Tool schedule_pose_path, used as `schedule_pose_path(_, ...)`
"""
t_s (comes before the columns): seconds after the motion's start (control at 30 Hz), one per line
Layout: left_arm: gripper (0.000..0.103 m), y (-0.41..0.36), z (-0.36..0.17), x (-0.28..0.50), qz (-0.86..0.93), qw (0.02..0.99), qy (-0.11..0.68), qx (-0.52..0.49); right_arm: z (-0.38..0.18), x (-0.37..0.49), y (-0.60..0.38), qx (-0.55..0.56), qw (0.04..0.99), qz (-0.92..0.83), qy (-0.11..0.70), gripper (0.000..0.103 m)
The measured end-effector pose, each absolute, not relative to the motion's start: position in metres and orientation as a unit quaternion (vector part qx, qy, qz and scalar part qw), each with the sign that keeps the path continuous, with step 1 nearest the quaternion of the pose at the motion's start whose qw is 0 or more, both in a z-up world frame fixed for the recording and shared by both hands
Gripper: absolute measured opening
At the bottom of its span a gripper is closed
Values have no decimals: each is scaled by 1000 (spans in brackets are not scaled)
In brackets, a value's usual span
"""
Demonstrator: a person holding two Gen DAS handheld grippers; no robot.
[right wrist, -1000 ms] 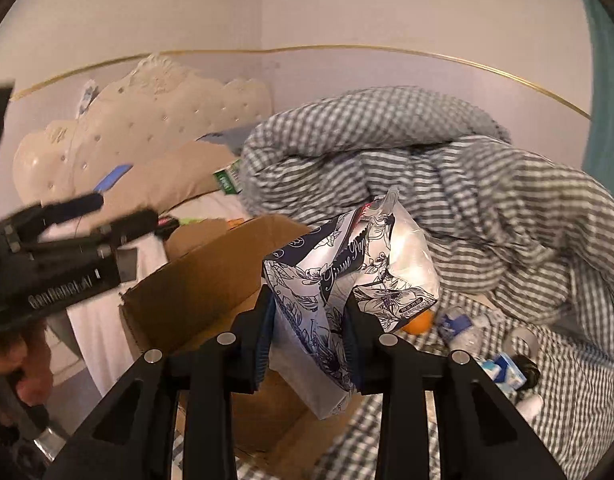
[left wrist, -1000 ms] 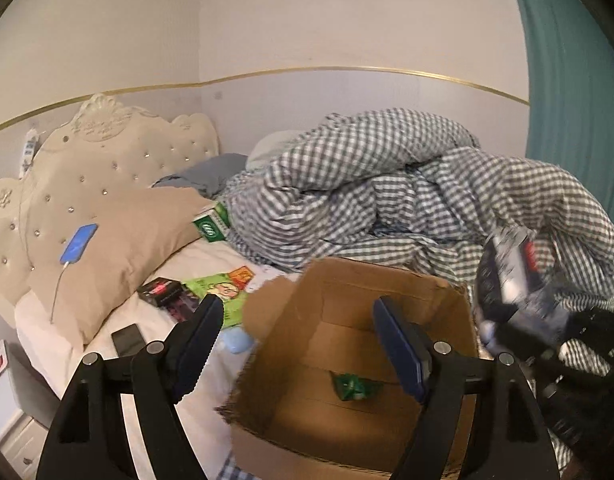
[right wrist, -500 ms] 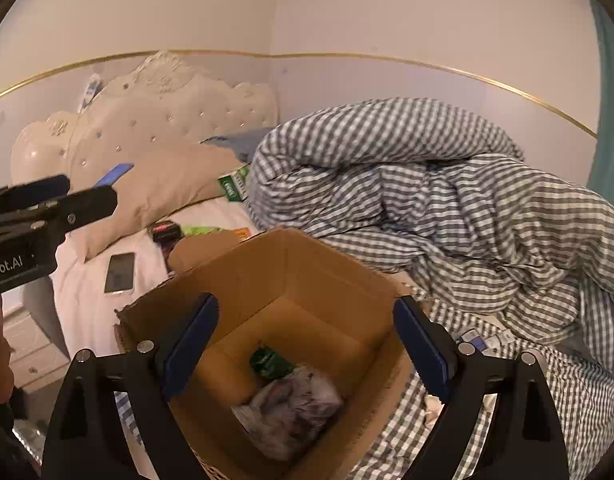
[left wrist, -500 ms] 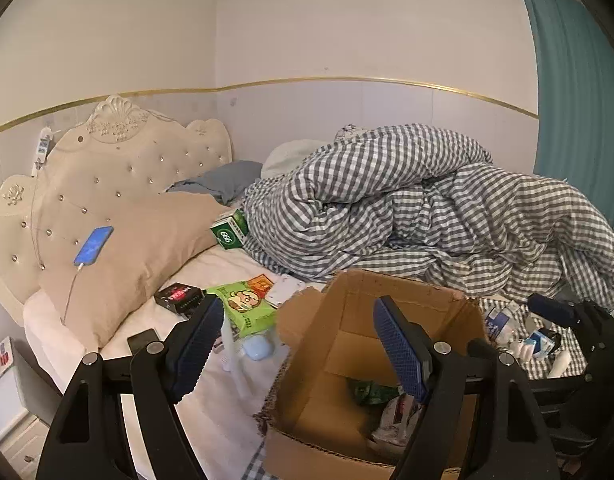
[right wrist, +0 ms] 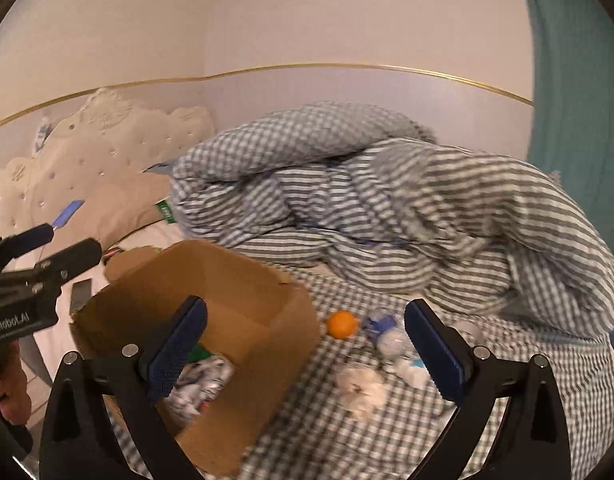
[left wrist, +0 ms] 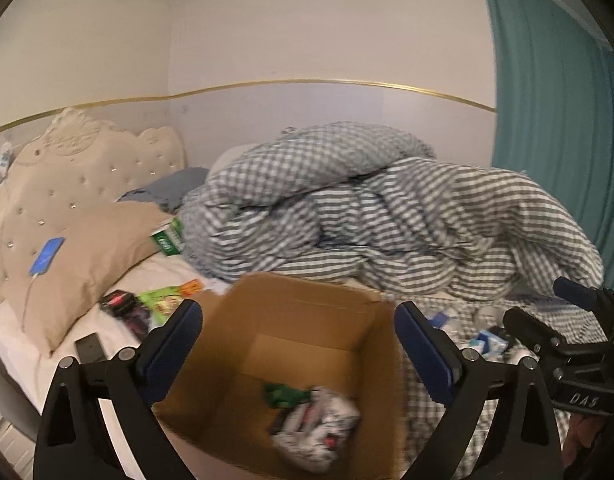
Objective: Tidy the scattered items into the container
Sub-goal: 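Open both tools to drop the packet and tissue pack into the box, then grasp the white lace cloth with left tool while right tool approaches the white bottle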
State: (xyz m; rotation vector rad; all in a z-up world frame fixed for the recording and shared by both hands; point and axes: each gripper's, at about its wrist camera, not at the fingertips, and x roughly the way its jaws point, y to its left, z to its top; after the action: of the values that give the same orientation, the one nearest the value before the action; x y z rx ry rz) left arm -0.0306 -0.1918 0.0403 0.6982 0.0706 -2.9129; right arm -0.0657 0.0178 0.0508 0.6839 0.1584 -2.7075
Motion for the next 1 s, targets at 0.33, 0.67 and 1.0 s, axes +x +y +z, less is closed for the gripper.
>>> schedule_pose_path(0.33, 103, -97, 39, -47, -972, 27, 2, 232, 55, -55, 116, 222, 94, -969, 57, 103)
schedule_pose_path(0.67, 103, -18, -2, -74, -964, -5, -10, 267, 19, -65, 197, 259, 55, -964, 31, 103)
schedule_pose_path(1.0, 103, 13, -75, -104, -946, -18, -5, 324, -39, -86, 235, 304, 44, -951, 16, 103)
